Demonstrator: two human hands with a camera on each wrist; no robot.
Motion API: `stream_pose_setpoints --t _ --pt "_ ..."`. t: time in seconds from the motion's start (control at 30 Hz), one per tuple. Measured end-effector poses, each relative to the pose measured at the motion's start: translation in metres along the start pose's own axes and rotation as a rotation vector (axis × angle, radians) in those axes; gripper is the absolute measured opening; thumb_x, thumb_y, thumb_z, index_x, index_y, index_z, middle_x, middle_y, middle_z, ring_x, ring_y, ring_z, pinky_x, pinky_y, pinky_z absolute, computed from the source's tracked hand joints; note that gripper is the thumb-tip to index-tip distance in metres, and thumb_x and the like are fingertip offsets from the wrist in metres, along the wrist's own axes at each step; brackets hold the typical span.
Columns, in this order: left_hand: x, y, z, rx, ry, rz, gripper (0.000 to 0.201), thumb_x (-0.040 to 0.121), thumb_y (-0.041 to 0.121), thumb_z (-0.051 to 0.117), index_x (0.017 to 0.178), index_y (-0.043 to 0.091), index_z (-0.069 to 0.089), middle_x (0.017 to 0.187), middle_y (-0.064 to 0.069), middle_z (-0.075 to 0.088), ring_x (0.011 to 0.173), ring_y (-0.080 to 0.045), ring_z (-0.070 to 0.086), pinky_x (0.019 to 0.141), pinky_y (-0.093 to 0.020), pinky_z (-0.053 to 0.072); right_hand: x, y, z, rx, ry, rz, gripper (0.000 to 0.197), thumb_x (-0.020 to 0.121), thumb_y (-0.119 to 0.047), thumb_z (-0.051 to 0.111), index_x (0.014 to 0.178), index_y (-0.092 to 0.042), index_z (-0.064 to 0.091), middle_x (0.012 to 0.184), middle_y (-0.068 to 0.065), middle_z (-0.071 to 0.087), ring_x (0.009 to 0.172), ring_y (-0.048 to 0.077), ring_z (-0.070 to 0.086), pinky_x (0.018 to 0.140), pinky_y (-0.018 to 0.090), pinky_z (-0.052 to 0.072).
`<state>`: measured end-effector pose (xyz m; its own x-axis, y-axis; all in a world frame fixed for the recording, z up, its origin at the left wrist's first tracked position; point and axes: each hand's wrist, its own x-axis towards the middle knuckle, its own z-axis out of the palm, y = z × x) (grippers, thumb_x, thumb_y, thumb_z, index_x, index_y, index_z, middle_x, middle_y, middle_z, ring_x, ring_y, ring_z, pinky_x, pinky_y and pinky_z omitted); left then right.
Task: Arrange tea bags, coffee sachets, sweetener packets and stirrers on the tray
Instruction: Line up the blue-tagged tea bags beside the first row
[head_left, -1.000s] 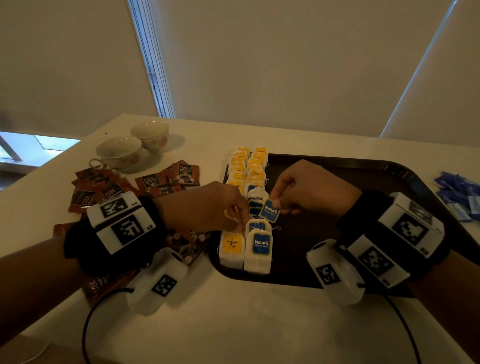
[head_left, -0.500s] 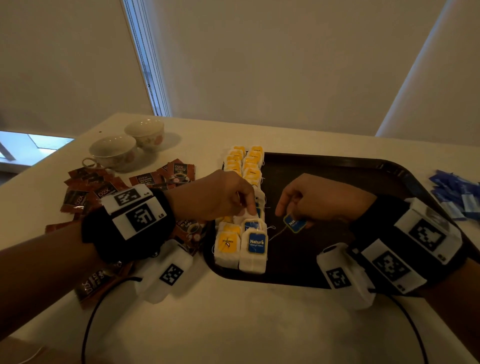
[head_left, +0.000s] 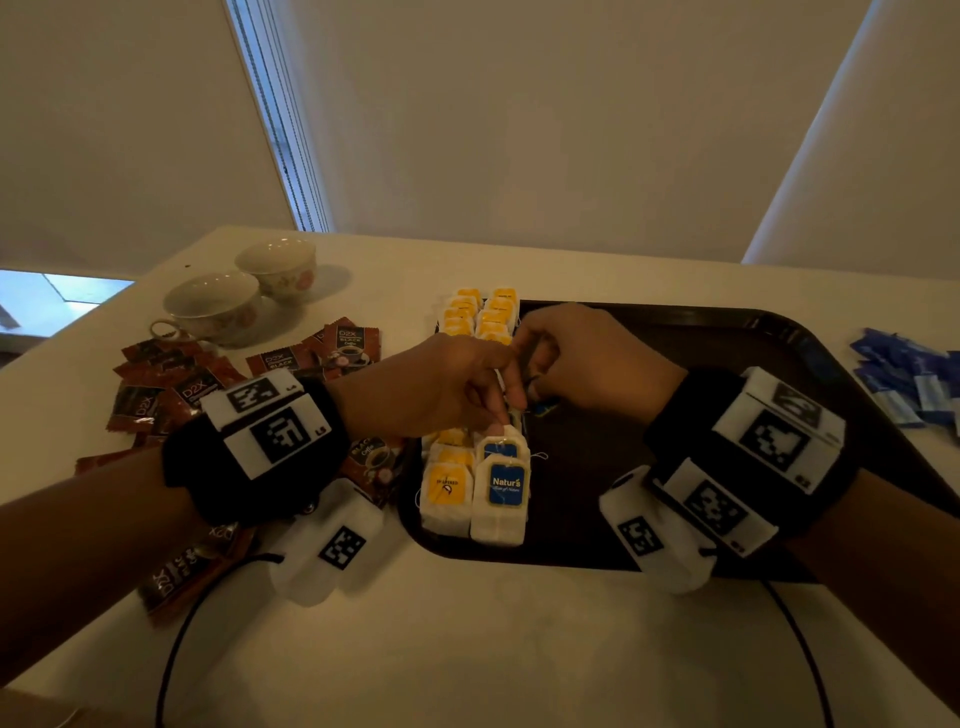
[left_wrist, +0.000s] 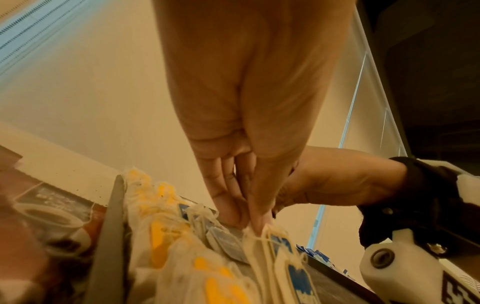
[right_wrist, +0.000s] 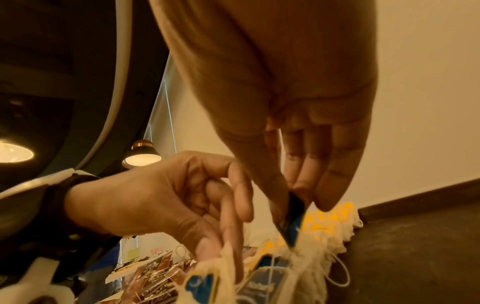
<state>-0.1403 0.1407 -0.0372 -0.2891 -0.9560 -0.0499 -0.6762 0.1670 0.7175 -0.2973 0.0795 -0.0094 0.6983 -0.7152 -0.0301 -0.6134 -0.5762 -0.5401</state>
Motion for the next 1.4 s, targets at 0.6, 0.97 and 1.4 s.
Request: stream_pose_setpoints --t 0.6,0.97,1.4 --pt "-0.004 -0.014 0.005 0.103 0.179 -0.026 0.046 0.071 0.003 0.079 0.077 0.028 0.040 0.074 0.005 0.064 0.063 0.001 0.058 0.063 -0.018 0.050 -0.003 0.005 0.010 0.604 -0.149 0.254 0.013 0.081 0.000 0.067 0.091 -0.009 0.065 0.092 0.004 0.064 0.084 0.011 0.062 0.064 0.020 0.054" --pt "-0.006 -0.014 -0.009 -0.078 0.012 -0.136 0.042 0.078 -0.006 0.068 0.102 0.022 0.049 0.085 0.001 0.071 0.073 -0.003 0.068 0.062 -0.016 0.051 -0.001 0.007 0.012 0.458 -0.177 0.228 0.012 0.080 0.002 0.066 0.086 -0.009 0.066 0.088 0.001 0.066 0.079 0.011 0.064 0.065 0.020 0.052" --pt "-0.006 -0.011 -0.008 0.096 0.087 -0.079 0.008 0.082 0.008 0.069 0.087 0.014 0.070 0.080 0.010 0.069 0.075 -0.004 0.066 0.071 -0.018 0.054 0.003 -0.001 0.013 0.251 -0.192 0.179 0.011 0.079 -0.002 0.070 0.075 -0.011 0.068 0.072 -0.001 0.067 0.057 0.002 0.062 0.045 0.008 0.044"
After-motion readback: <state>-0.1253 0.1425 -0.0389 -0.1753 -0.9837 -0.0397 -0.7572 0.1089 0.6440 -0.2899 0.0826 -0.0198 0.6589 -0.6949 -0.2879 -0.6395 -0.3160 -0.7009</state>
